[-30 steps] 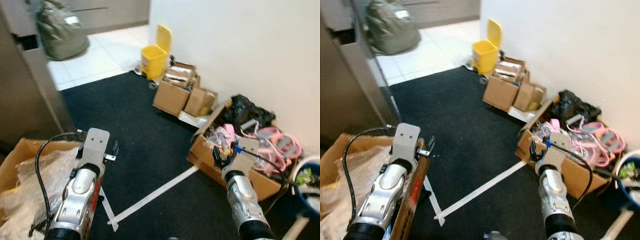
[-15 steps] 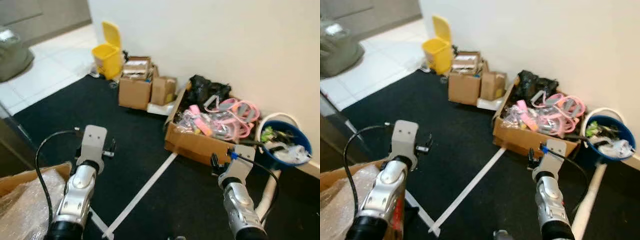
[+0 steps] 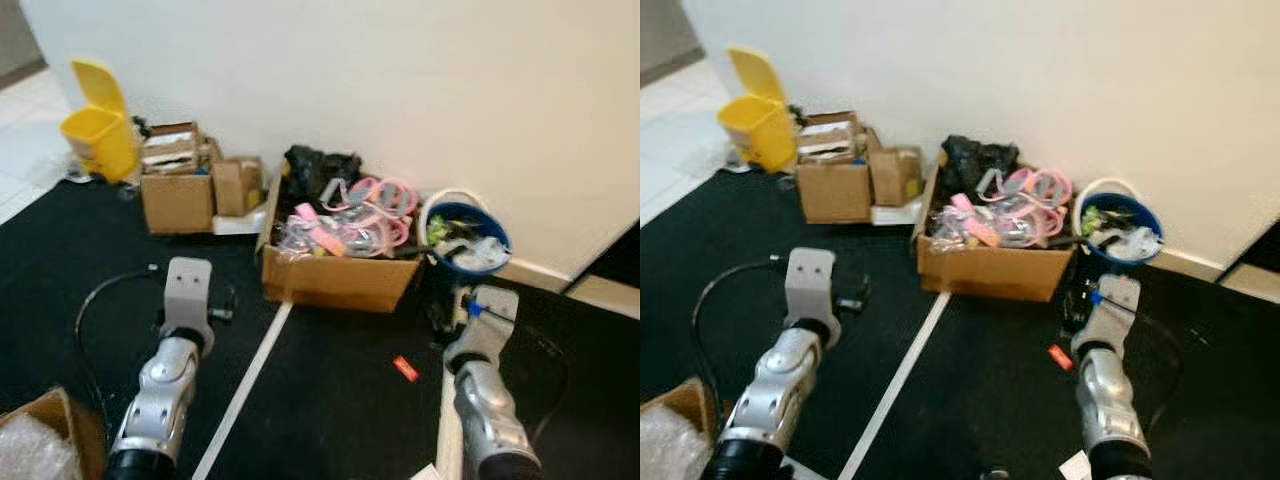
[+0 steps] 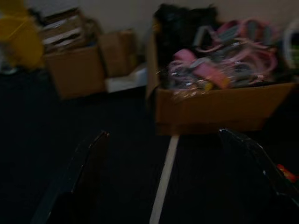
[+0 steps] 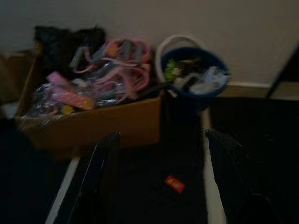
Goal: Picking trash to rubbish bin
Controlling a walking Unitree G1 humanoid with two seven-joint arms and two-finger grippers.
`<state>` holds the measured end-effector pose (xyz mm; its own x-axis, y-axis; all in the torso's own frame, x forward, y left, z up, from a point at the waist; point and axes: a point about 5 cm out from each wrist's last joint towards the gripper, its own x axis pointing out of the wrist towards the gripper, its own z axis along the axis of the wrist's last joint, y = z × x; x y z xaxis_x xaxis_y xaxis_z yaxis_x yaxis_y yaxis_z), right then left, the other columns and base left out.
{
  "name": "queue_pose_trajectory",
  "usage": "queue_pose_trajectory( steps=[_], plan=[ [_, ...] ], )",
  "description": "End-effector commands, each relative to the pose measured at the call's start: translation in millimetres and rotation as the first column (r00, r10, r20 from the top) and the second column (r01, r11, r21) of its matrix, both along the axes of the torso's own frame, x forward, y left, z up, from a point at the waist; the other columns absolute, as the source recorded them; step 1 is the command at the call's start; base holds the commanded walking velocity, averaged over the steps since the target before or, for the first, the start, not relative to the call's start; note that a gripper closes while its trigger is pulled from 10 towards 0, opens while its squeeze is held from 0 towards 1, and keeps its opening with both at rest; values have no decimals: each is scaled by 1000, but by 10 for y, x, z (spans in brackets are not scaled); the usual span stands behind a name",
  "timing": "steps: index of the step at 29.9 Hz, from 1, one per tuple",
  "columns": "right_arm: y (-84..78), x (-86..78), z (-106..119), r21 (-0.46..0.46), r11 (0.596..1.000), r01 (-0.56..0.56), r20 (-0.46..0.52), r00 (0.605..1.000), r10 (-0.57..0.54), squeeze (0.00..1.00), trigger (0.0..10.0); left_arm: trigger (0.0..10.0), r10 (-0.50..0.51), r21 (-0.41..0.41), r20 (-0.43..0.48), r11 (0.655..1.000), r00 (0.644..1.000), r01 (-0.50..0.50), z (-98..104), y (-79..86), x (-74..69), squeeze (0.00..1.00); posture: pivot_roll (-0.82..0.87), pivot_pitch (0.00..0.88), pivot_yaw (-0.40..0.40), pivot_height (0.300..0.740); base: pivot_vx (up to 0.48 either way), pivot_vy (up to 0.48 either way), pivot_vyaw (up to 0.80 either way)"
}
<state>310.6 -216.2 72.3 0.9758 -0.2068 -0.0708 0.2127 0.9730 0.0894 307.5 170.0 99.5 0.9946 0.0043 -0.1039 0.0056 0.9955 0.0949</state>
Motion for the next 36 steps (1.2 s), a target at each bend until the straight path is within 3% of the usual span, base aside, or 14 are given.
queue_pose_trajectory(
  steps=[1,5,13,36],
  plan=[
    [-4,-64,-113,8,1000,5,-52,999,-4,0,10000,10000,7,3,-21,1000,1000,-7,-65,28,-40,0,46,145,1,740,0,0,-800],
    [-24,-66,-131,-8,1000,3,-79,997,-4,0,10000,10000,15,-24,-22,1000,1000,-16,-63,31,-45,0,46,150,-2,740,0,0,-723],
    [-8,-61,-160,-44,999,-24,-116,993,18,0,10000,10000,3,-14,-17,1000,1000,-3,-49,40,-46,0,46,144,-11,740,0,0,0],
    [-1,-18,-148,-47,998,-37,-134,990,30,0,10000,10000,4,-36,3,999,1000,-4,-22,61,-37,0,42,118,-21,740,324,0,0]
  ],
)
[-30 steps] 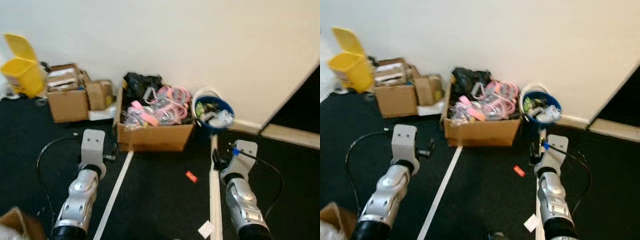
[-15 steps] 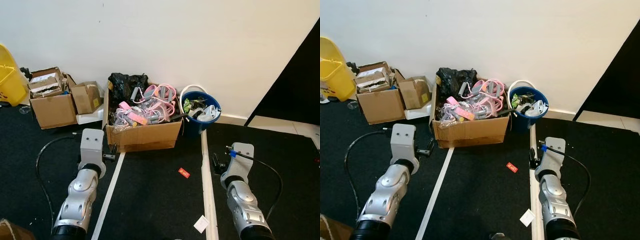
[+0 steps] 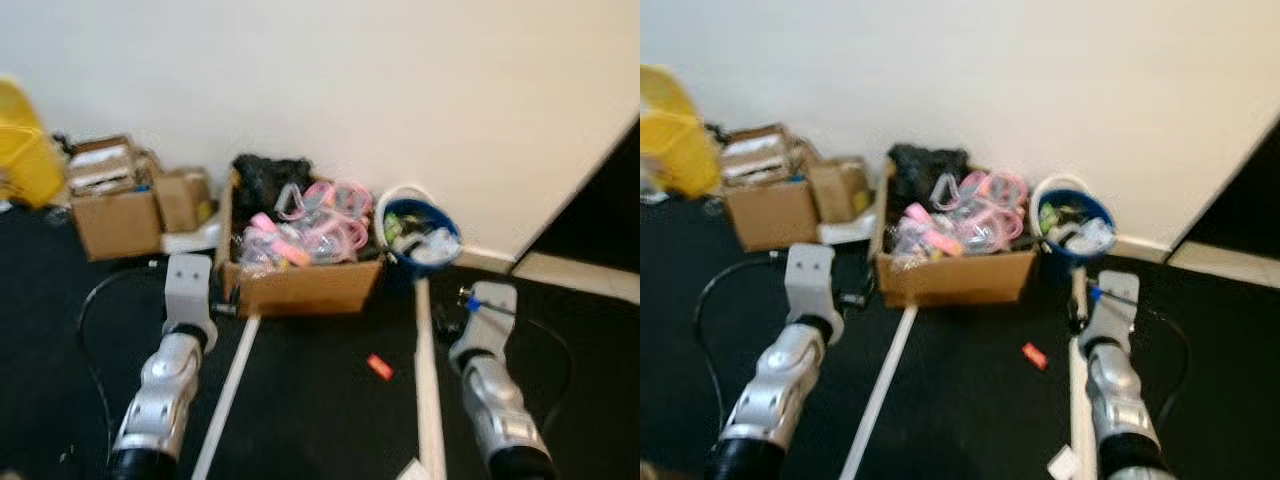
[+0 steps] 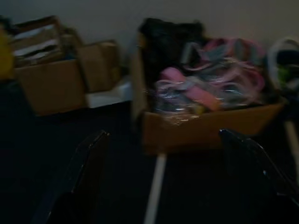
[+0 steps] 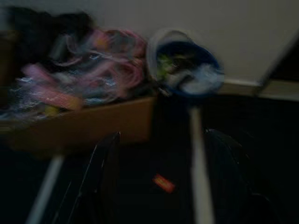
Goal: Picking trash to rubbish bin
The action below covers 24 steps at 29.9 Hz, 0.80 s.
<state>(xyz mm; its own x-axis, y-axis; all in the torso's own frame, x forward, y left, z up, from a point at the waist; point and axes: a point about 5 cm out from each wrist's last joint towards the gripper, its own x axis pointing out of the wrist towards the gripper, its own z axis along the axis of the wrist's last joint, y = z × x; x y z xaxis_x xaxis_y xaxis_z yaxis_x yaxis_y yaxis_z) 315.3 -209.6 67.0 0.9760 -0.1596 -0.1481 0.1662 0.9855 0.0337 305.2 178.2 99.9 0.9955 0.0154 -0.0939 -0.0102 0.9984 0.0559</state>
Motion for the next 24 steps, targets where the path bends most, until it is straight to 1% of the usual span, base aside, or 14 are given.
queue_pose_trajectory(
  steps=[1,7,10,13,14,17,24],
  plan=[
    [-66,-66,-96,-12,1000,19,-47,999,-19,0,10000,10000,-12,2,-6,1000,1000,12,-24,-21,-13,0,42,118,-21,740,352,0,0],
    [-63,-68,-101,-15,1000,18,-50,999,-19,0,10000,10000,-12,0,-4,1000,1000,12,-21,-27,-8,0,41,118,-21,740,333,0,0],
    [-70,-71,-105,-17,1000,20,-52,998,-20,0,10000,10000,-17,-5,2,1000,1000,17,-18,-42,-7,0,41,120,-21,740,0,0,0],
    [-76,-75,-110,-17,1000,22,-54,998,-23,0,10000,10000,-21,14,2,1000,1000,21,-22,-54,-10,0,41,121,-21,740,0,0,0],
    [-79,-77,-112,-15,1000,23,-54,998,-24,0,10000,10000,-28,31,3,999,1000,28,-26,-63,-13,0,41,122,-21,740,0,0,0],
    [-80,-79,-115,-15,1000,25,-56,998,-26,0,10000,10000,-36,43,4,998,999,36,-26,-68,-14,0,42,125,-20,740,0,0,0],
    [-81,-88,-130,-11,999,31,-62,998,-31,0,10000,10000,-41,41,1,998,999,41,-23,-72,-9,0,42,125,-20,740,0,0,0]
  ],
)
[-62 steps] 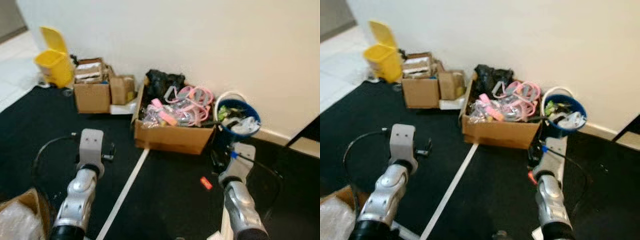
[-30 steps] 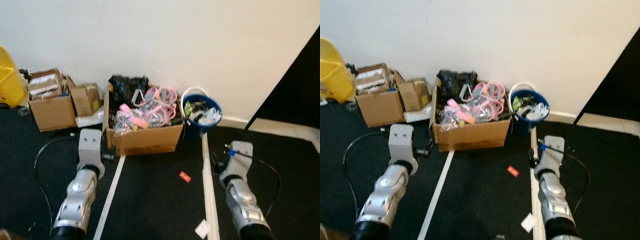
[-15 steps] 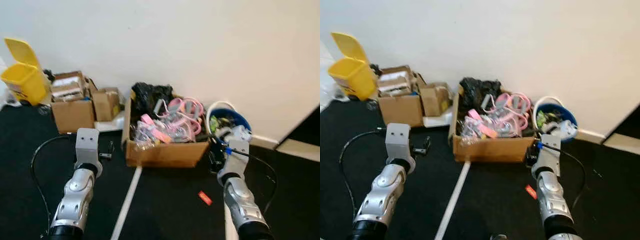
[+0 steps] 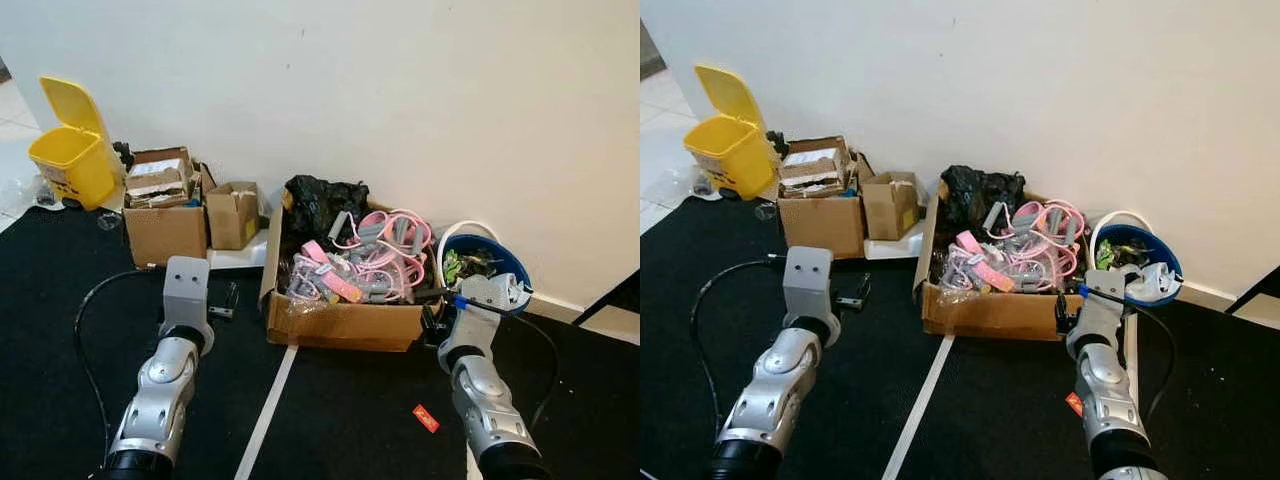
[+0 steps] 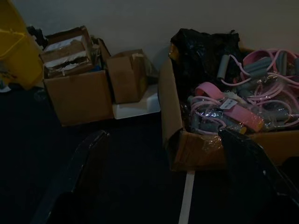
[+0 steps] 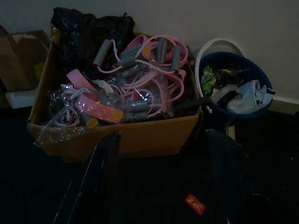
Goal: Picking trash to rubbish bin
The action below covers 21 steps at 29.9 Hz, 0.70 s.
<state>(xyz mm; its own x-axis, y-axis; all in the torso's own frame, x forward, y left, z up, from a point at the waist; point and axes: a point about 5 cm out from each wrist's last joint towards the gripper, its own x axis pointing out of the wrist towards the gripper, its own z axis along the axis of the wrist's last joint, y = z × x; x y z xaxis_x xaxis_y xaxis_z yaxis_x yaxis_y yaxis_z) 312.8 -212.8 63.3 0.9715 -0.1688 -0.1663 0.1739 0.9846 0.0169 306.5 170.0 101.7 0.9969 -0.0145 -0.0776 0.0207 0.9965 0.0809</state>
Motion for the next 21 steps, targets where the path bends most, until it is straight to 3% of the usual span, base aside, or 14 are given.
queue_pose_trajectory(
  steps=[1,3,7,21],
  plan=[
    [-49,-62,-93,3,1000,24,-41,999,-24,0,10000,10000,-9,16,-14,1000,1000,9,-40,9,-23,0,42,125,-20,740,0,0,0],
    [-49,-65,-92,3,1000,25,-42,999,-24,0,10000,10000,-12,1,-18,1000,1000,12,-41,5,-23,0,42,132,-16,740,0,0,0],
    [-52,-67,-95,3,1000,27,-44,999,-27,0,10000,10000,-16,10,-15,1000,1000,16,-39,-3,-21,0,42,132,-16,740,0,-480,0],
    [-64,-58,-90,-1,1000,31,-44,999,-31,0,10000,10000,-3,2,-13,1000,1000,3,-40,13,-24,0,43,138,-16,740,0,0,0]
  ],
)
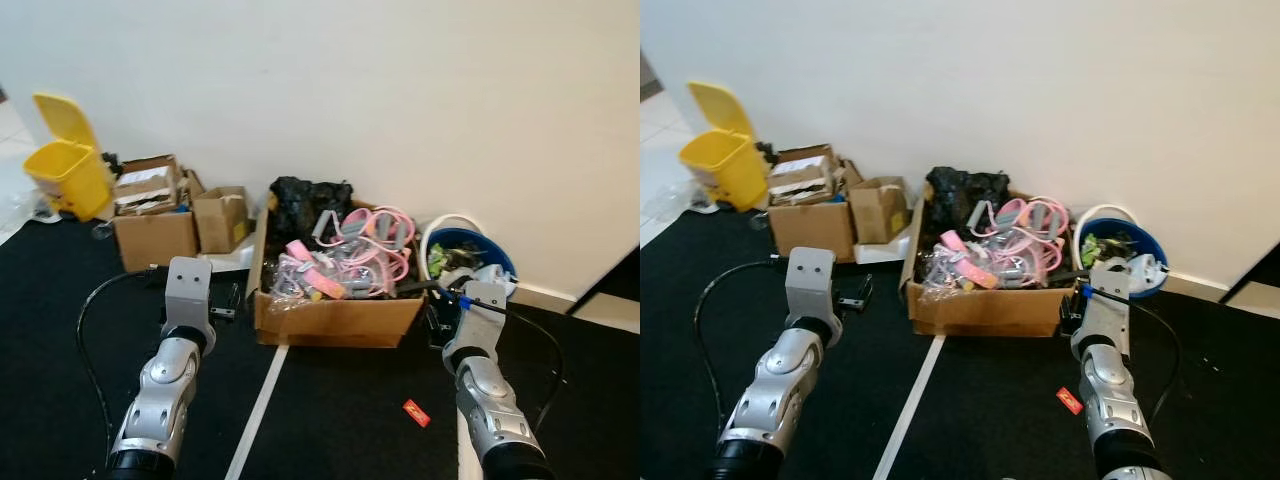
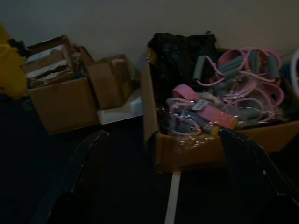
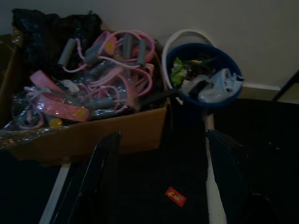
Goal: Picking trash to rubbish bin
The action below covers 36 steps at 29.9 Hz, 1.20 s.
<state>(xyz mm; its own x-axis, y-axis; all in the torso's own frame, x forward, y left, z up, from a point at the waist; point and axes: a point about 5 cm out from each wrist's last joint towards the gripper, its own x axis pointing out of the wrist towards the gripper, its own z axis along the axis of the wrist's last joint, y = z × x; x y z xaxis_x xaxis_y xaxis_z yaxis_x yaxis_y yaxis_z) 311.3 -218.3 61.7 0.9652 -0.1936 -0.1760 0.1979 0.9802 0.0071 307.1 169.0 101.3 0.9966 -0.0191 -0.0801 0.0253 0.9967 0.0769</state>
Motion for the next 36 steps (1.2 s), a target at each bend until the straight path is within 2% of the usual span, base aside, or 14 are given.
queue_pose_trajectory(
  steps=[1,7,10,13,16,20,24,30,36],
  plan=[
    [-8,-43,-75,14,1000,8,-34,999,-8,0,10000,10000,3,6,-9,1000,1000,-3,-34,28,-27,0,43,138,-16,740,0,0,-800],
    [-11,-41,-73,9,1000,7,-33,999,-7,0,10000,10000,-1,5,-2,1000,1000,1,-26,29,-17,0,45,136,-17,740,0,0,-800],
    [-21,-52,-68,8,1000,20,-26,999,-20,0,10000,10000,-23,-3,3,1000,1000,23,-16,5,11,0,26,134,20,740,0,0,-800],
    [-28,-56,-63,7,1000,26,-23,999,-26,0,10000,10000,-32,-1,3,999,999,32,-14,-5,22,0,26,134,20,740,0,0,-800],
    [-86,-99,-25,5,998,57,-1,998,-57,0,10000,10000,-66,-21,-1,998,998,66,-10,-83,95,0,-21,130,64,740,0,0,-800],
    [-106,-122,1,0,998,65,11,998,-65,0,10000,10000,-84,-23,4,996,996,84,-5,-128,125,0,-39,132,78,740,0,0,-800],
    [-190,-232,20,-13,994,106,25,994,-106,0,10000,10000,-149,-38,-2,988,989,149,-10,-316,200,0,-89,135,121,740,0,0,-800],
    [-216,-294,20,-13,992,127,29,992,-126,0,10000,10000,-176,-50,-8,983,984,176,-16,-394,223,0,-95,142,126,740,0,0,-800],
    [-176,-314,16,-19,994,104,10,995,-104,0,10000,10000,-160,-56,-11,986,987,159,-67,-386,202,0,-92,159,59,740,0,0,-800]
  ],
)
